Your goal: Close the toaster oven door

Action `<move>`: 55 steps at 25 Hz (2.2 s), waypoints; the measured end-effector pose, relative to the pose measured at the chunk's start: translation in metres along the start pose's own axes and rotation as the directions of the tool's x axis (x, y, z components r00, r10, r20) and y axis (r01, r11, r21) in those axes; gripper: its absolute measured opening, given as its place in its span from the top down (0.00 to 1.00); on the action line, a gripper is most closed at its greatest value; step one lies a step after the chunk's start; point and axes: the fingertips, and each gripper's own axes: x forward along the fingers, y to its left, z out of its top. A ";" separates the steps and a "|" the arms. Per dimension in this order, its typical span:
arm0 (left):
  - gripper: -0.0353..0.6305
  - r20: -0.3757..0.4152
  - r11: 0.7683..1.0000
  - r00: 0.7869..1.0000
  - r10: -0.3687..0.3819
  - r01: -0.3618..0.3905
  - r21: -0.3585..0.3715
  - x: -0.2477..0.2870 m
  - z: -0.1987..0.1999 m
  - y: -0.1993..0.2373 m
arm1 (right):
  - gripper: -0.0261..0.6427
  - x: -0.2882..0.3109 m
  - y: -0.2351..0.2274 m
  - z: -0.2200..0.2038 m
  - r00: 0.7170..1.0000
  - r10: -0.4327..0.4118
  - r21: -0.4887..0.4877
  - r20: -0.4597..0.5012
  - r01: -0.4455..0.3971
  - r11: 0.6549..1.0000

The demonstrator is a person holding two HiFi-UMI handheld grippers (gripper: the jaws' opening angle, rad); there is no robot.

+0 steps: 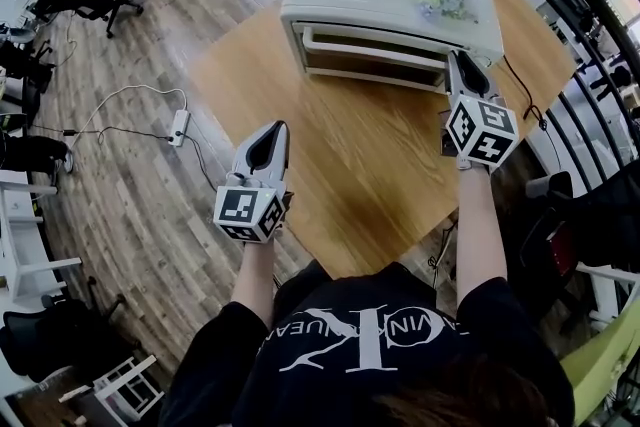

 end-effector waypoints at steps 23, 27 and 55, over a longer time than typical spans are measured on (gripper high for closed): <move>0.93 0.004 0.999 0.999 0.046 -0.046 0.000 -0.009 0.001 0.011 | 0.91 -0.014 -0.003 0.017 0.993 0.052 0.020 0.108 -0.054 0.998; 0.93 0.010 0.999 0.999 0.049 -0.048 -0.006 -0.007 0.005 0.012 | 0.92 -0.025 -0.005 0.021 0.991 0.063 0.028 0.120 -0.066 0.997; 0.93 0.028 1.000 0.999 0.029 -0.029 -0.003 -0.002 0.006 0.006 | 0.92 -0.096 0.018 -0.048 0.993 0.117 0.044 0.033 -0.118 0.992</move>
